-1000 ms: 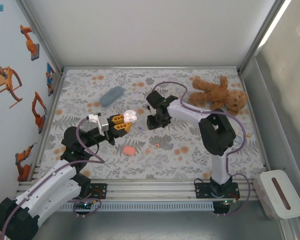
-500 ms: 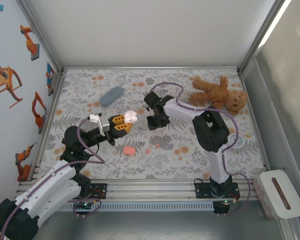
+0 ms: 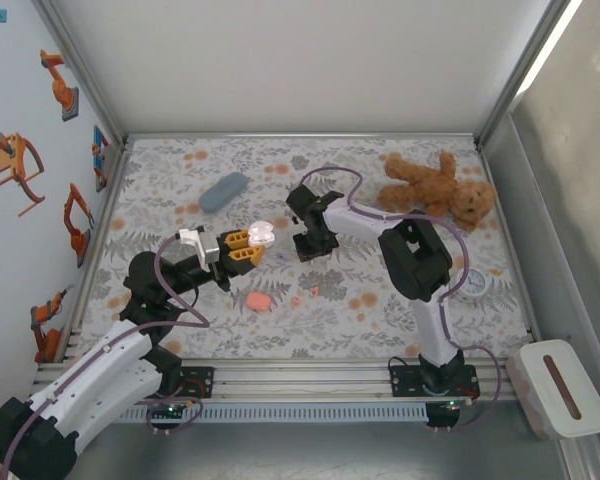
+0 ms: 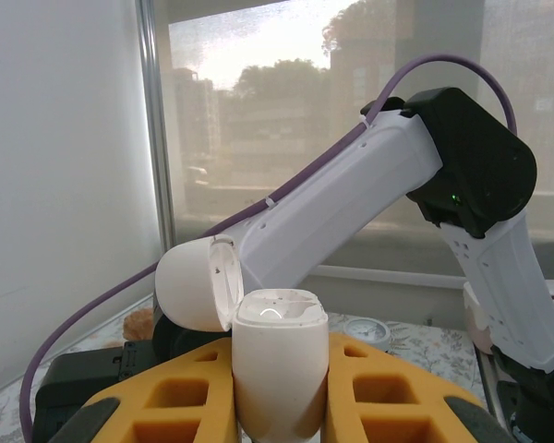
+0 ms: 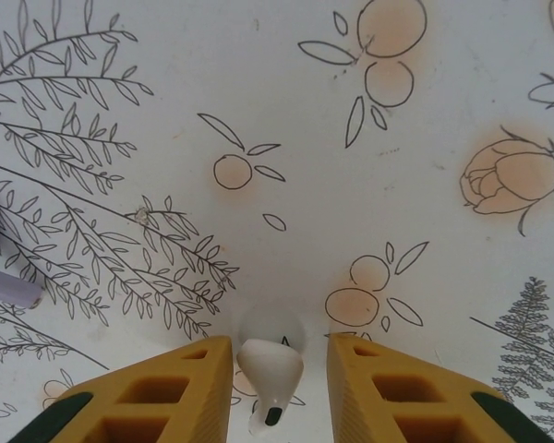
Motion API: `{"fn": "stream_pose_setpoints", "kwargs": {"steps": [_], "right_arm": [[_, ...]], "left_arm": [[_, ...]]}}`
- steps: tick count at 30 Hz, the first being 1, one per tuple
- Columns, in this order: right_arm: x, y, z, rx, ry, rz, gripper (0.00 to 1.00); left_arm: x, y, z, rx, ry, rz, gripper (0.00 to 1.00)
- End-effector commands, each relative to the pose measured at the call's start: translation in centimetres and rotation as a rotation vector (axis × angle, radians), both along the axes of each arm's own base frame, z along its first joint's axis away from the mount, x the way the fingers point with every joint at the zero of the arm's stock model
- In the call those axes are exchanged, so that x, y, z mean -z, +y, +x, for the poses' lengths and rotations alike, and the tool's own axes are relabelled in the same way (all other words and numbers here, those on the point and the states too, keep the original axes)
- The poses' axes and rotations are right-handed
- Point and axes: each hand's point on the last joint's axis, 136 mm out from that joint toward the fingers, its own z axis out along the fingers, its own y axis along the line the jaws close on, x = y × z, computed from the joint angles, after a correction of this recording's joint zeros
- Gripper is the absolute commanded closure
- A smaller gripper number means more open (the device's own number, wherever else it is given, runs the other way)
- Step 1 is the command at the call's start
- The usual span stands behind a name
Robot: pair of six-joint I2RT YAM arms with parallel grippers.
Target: Insert wireless bluetooth earbuds into charging case
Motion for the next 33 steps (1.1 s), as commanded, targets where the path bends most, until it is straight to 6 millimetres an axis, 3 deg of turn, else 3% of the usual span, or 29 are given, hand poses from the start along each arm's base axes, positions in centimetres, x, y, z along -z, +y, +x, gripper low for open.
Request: {"fn": "stream_pose_setpoints", "kwargs": {"steps": [1,9,20,28,33], "right_arm": [[0.8,-0.2,-0.2,-0.010,0.018,-0.033,0.70],[0.6,-0.2,-0.3,-0.011,0.013,-0.025,0.80],[-1.4,-0.3,0.0,-0.020,-0.033,-0.002,0.81],[-5.7,-1.1,0.7,-0.049,-0.182,0.029,0.81],[-10.4,-1.7,0.8,-0.079,-0.312,0.081,0.81]], "left_arm": [[-2.0,0.2,-0.5,-0.003,-0.064,-0.023,1.00],[-1.7,0.2,-0.5,-0.004,-0.059,-0.021,1.00],[-1.7,0.3,-0.7,-0.006,-0.062,-0.020,1.00],[-1.4,0.4,-0.6,-0.008,-0.041,-0.023,1.00],[-0.9,0.3,-0.3,-0.013,-0.016,-0.031,1.00]]}}
